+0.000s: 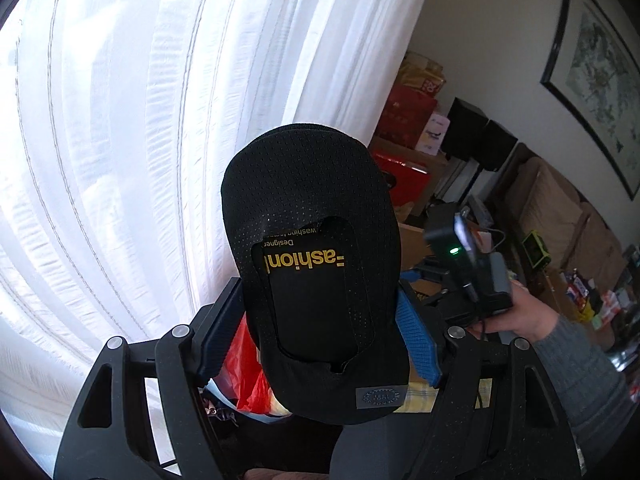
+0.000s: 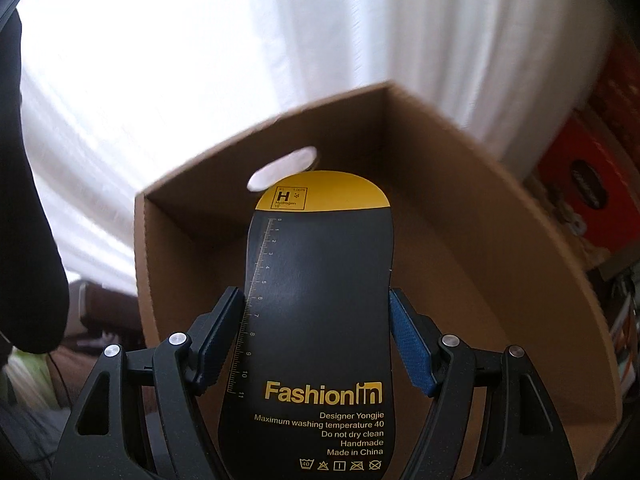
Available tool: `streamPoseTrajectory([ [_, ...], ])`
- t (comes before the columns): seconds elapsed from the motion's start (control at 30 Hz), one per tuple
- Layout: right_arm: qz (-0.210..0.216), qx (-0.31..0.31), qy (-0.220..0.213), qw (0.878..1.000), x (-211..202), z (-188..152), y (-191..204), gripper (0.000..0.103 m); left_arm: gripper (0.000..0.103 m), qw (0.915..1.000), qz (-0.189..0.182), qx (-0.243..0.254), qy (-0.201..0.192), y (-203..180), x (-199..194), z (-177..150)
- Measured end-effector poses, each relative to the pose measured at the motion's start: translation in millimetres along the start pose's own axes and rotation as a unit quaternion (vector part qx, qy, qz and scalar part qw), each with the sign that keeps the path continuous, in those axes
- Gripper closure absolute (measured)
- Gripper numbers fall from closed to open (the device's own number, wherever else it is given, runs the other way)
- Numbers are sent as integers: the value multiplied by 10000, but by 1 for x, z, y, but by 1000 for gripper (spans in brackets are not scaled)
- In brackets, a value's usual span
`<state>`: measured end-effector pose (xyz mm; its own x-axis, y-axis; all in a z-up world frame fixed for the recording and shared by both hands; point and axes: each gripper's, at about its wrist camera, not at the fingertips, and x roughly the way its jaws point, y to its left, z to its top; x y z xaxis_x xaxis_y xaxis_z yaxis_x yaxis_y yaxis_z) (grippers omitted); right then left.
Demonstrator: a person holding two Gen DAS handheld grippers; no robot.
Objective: Organize objects
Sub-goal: 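Carry the insole and slipper with both grippers over the cardboard box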
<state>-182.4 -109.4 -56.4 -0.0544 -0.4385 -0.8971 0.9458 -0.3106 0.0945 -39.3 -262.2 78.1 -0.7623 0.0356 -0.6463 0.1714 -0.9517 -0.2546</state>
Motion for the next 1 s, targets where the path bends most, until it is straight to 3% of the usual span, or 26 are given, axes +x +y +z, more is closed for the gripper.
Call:
streamPoseTrajectory([
  [0.2, 694, 118, 585, 9958, 29, 3, -4, 28, 32, 9999, -2, -88, 136, 5, 10, -4],
  [0.3, 1099, 580, 698, 9898, 35, 2, -18, 16, 32, 9998, -51, -84, 181, 4, 13, -6],
  [0.43, 810, 748, 570, 9923, 30, -1, -27, 16, 32, 9997, -128, -63, 200, 2, 14, -6],
  [0.73, 638, 779, -620, 9930, -54, -18, -20, 17, 32, 9991, -299, -208, 201, -7, 27, 7],
  [0.87, 688, 858, -1047, 9884, -90, -30, -17, 17, 32, 9980, -400, -471, 138, -8, 35, 15],
  [1.0, 1012, 1000, -1558, 9775, -124, -52, -10, 17, 32, 9961, -496, -733, 65, -10, 44, 24],
])
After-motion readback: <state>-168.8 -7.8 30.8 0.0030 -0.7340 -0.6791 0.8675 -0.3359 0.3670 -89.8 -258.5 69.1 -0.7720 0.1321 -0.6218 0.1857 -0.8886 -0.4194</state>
